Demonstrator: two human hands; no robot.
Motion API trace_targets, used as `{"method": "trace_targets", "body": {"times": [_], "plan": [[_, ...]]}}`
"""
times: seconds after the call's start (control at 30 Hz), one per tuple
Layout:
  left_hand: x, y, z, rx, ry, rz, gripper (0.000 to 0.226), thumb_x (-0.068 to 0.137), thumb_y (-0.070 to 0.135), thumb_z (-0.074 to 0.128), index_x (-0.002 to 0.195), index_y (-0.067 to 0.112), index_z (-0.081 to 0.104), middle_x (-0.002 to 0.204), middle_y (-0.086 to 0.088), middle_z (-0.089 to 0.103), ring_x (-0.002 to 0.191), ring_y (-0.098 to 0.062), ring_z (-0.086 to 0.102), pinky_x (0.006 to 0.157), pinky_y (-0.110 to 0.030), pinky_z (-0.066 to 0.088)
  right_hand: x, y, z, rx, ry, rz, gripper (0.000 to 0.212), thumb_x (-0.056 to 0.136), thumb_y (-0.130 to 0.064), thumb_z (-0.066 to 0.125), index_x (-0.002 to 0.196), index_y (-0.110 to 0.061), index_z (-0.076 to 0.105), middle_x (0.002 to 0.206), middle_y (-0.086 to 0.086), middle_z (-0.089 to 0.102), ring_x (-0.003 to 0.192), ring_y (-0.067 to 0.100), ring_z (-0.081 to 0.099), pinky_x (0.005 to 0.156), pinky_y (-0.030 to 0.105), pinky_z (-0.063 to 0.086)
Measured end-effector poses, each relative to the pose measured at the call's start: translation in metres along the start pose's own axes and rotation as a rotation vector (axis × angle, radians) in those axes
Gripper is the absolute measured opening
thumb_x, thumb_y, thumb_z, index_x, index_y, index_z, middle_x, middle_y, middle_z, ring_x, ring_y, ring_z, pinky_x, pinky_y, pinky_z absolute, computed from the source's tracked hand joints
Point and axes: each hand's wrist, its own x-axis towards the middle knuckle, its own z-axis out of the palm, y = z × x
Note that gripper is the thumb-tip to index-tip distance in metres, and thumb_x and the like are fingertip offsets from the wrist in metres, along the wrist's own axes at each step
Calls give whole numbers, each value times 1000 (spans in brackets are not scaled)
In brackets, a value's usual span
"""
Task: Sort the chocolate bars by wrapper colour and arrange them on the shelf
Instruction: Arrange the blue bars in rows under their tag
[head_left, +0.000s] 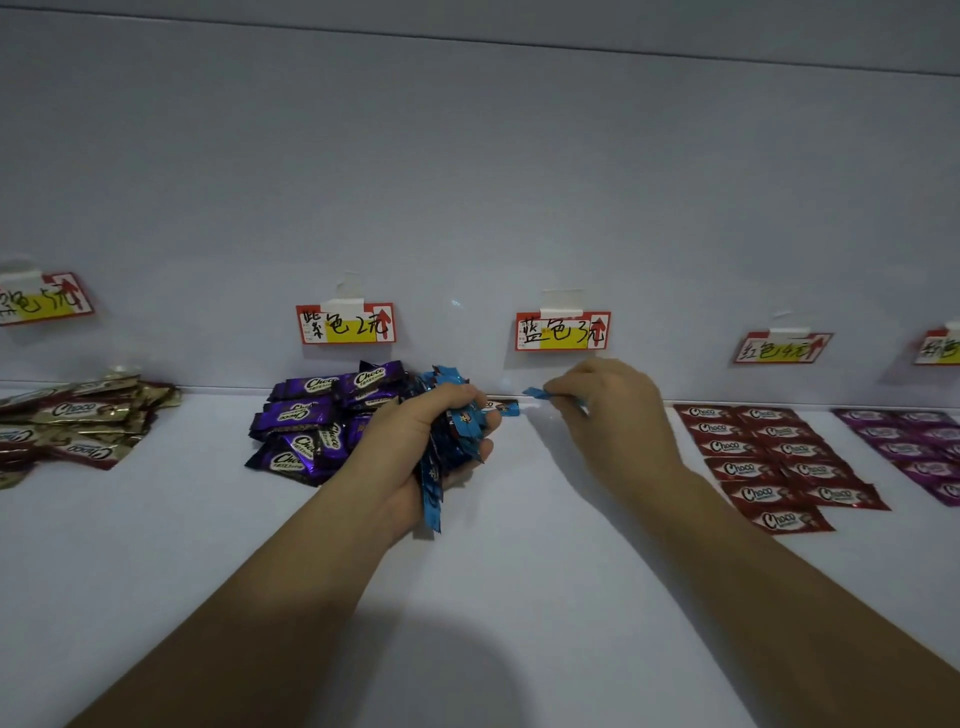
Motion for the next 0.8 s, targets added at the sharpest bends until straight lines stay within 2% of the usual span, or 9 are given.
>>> {"method": "trace_targets", "body": {"times": [0.1, 0.17, 0.23, 0.37, 0.43, 0.57, 0.7, 0.8], "plan": [[3, -1, -2, -1, -17, 3, 14, 88, 19, 70, 96, 7, 72, 88, -12, 76, 62, -17, 70, 58, -28, 56, 1, 1, 17, -156, -108, 25, 15, 86, -7, 69, 93, -14, 80, 79, 3, 61, 78, 24, 54, 62, 34, 44], [5, -2, -4, -21, -10, 11, 15, 87, 20, 72, 94, 8, 74, 90, -12, 76, 65, -18, 69, 65, -31, 56, -3, -1, 19, -143, -206, 102, 21, 94, -9, 58, 101, -11, 78, 84, 3, 53, 80, 23, 47, 66, 32, 38], [5, -3, -4, -41, -18, 9, 14, 86, 21, 73, 91, 9, 75, 91, -12, 76, 70, -19, 70, 68, -31, 55, -10, -4, 18, -90, -182, 139, 24, 97, -14, 54, 104, -9, 76, 89, 5, 56, 83, 24, 48, 67, 32, 36], [6, -3, -4, -133, -40, -4, 15, 83, 20, 74, 72, 11, 80, 88, -10, 76, 78, -20, 72, 56, -28, 60, -18, -8, 17, -32, -139, 120, 26, 99, -18, 57, 119, -19, 73, 102, 2, 61, 85, 17, 40, 69, 28, 33], [5, -2, -3, -137, -37, -1, 12, 81, 22, 76, 80, 10, 79, 89, -9, 76, 81, -20, 72, 56, -29, 59, -17, -8, 17, -32, -174, 129, 28, 100, -20, 56, 124, -23, 71, 106, 0, 61, 89, 18, 42, 71, 30, 39], [5, -2, -2, -96, -17, 0, 31, 80, 24, 78, 104, 6, 73, 96, -12, 76, 80, -21, 73, 56, -30, 58, -15, -8, 17, -48, -193, 109, 30, 102, -25, 54, 128, -25, 69, 109, -1, 61, 94, 20, 49, 76, 33, 47], [5, -4, -1, -72, -12, 26, 26, 84, 24, 77, 103, 8, 73, 93, -10, 77, 79, -20, 75, 58, -31, 59, -16, -8, 17, -61, -222, 110, 31, 101, -26, 56, 130, -27, 67, 113, -2, 61, 98, 20, 50, 77, 31, 45], [4, -4, 0, -52, -3, 58, 35, 77, 25, 79, 107, 8, 73, 93, -9, 77, 78, -20, 75, 60, -33, 60, -16, -12, 10, 13, -161, 150, 35, 99, -19, 58, 133, -26, 64, 123, -3, 59, 111, 18, 50, 91, 34, 47]]}}
